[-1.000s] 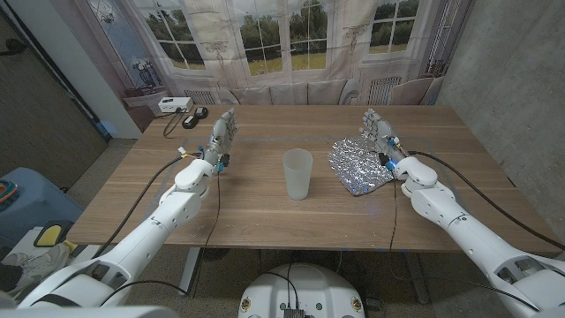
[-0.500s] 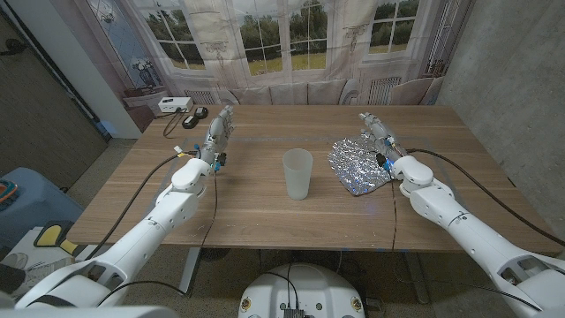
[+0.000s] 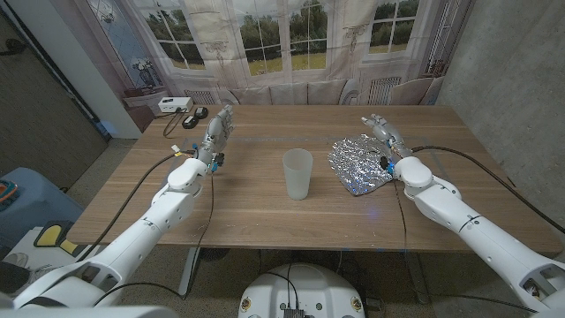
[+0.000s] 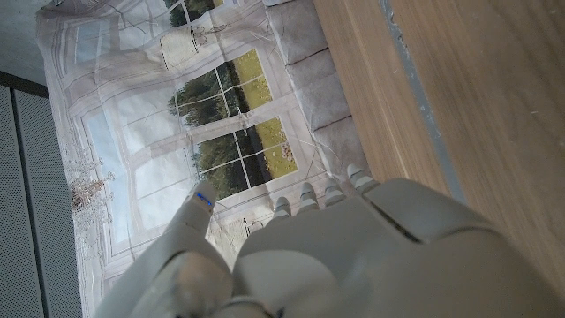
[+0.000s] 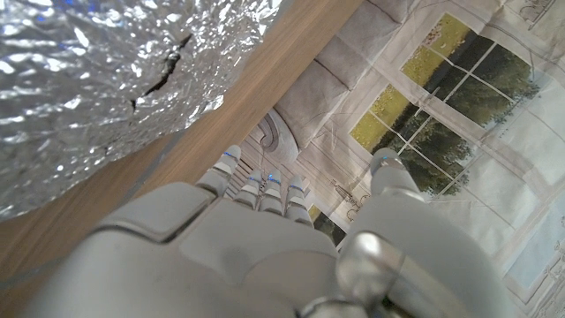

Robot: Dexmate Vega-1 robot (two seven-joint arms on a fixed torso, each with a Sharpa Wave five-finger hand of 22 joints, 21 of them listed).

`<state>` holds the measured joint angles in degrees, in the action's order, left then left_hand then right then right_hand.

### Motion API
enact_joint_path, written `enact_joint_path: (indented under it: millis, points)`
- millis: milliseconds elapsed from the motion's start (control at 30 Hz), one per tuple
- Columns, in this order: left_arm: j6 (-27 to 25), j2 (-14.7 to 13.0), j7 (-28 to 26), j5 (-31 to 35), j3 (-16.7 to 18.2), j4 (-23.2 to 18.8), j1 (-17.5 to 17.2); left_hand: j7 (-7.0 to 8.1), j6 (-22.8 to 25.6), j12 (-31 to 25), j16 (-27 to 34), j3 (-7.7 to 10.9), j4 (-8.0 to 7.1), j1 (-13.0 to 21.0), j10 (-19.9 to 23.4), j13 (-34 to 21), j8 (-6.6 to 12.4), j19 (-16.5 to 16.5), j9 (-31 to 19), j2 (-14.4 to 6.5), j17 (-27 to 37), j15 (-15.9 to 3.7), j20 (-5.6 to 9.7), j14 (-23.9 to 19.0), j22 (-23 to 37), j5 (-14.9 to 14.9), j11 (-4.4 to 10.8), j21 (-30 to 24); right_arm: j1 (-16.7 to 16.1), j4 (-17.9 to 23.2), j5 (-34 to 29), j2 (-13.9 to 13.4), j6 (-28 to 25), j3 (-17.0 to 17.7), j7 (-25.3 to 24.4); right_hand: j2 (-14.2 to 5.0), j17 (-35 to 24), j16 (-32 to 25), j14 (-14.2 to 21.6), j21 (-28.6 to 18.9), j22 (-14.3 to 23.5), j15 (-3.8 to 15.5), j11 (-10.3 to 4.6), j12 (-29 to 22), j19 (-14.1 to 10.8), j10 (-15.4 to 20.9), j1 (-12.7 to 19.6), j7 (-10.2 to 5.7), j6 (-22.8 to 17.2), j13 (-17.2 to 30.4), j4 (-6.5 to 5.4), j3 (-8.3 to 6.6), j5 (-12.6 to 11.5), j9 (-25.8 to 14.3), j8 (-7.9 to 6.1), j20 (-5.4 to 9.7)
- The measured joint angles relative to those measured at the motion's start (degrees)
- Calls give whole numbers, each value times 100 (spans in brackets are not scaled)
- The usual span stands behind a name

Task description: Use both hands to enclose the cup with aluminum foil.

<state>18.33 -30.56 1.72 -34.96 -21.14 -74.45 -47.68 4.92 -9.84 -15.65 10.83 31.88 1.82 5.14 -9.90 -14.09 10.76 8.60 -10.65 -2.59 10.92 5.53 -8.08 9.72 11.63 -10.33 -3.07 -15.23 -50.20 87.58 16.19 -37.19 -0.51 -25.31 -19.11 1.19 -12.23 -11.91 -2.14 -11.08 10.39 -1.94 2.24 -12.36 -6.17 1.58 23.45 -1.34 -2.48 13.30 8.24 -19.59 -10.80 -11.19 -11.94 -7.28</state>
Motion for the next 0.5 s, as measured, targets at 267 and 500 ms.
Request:
enact_joint_path:
  millis: [267,500]
  points:
    - [-6,48,135,-26,-50,139,110,0,0,0,0,-24,-24,-61,0,27,0,0,-1,-15,0,0,0,0,-1,0,0,0,-132,438,-518,-229,-727,-44,-483,0,0,0,62,-59,0,4,21,0,-60,40,0,-10,-50,-27,-24,24,0,0,-15,-1]
    - [-9,130,254,-39,-107,327,249,-1,0,0,22,-23,-24,-60,0,26,0,-31,27,-15,0,0,31,0,-1,0,0,0,-193,719,-880,-373,-1330,-106,-757,-1,25,-45,121,-61,0,63,-10,0,-111,71,0,-10,-50,-26,-24,24,0,-1,-15,-50]
